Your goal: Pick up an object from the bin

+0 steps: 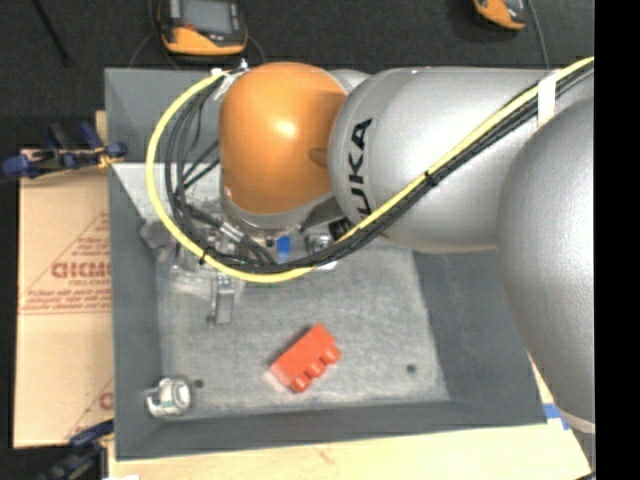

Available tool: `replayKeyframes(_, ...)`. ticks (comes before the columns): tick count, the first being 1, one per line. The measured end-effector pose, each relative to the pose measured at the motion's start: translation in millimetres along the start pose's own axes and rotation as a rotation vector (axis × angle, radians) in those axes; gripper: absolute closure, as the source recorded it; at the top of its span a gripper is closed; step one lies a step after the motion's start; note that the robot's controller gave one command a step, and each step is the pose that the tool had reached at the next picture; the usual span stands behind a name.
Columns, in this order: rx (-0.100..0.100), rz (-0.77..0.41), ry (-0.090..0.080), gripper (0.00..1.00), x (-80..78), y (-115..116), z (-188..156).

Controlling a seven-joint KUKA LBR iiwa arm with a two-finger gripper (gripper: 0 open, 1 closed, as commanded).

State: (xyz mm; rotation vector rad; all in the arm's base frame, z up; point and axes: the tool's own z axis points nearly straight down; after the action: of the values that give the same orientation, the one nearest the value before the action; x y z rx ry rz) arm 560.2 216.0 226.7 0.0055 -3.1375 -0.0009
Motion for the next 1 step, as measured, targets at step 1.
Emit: replayKeyframes(1,0.002,-0.242,-0.006,0.0,-79.9,-49.5,72.3)
